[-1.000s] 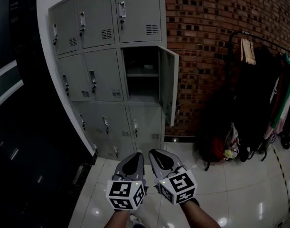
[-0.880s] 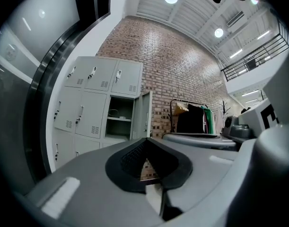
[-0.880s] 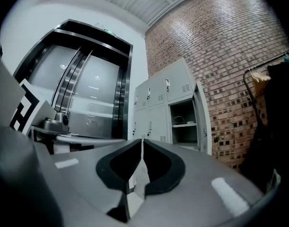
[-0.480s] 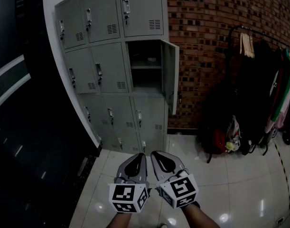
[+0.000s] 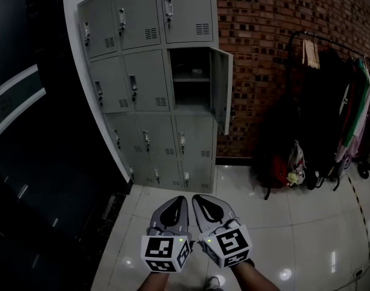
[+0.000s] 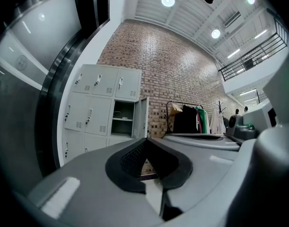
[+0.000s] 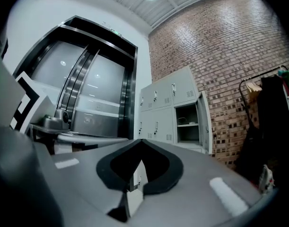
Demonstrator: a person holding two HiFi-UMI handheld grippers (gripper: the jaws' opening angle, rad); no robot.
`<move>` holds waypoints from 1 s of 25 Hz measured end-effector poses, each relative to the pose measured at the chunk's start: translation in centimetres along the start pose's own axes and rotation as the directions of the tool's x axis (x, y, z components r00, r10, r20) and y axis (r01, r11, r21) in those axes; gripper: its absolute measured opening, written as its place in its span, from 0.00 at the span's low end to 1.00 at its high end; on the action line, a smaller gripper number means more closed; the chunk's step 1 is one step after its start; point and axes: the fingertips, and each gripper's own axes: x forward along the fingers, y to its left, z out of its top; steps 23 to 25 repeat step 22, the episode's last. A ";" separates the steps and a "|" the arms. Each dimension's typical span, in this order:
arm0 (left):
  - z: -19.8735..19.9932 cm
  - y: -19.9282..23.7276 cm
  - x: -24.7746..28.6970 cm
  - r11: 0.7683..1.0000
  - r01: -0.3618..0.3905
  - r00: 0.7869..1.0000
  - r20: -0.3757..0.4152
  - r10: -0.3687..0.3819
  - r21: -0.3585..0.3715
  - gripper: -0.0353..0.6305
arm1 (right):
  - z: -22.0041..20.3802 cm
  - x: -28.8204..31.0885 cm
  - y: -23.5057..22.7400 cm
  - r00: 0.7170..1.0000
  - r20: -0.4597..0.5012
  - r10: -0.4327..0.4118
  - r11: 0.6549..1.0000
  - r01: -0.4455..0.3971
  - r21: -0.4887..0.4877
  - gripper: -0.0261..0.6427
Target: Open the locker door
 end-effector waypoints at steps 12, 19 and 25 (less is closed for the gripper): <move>-0.8 -0.5 -5.6 1.000 -0.012 1.000 -0.003 0.012 -0.001 0.06 | -0.3 -3.3 4.5 1.000 -0.018 0.000 1.000 -0.001 -0.004 0.04; -1.1 -0.3 -7.1 1.000 -0.015 1.000 -0.008 0.015 -0.015 0.06 | -0.5 -3.9 5.9 1.000 -0.022 0.011 1.000 -0.011 0.001 0.04; -0.8 -0.3 -7.5 1.000 -0.015 1.000 -0.005 0.015 -0.014 0.06 | -0.3 -4.0 6.2 1.000 -0.024 0.013 1.000 -0.013 0.003 0.04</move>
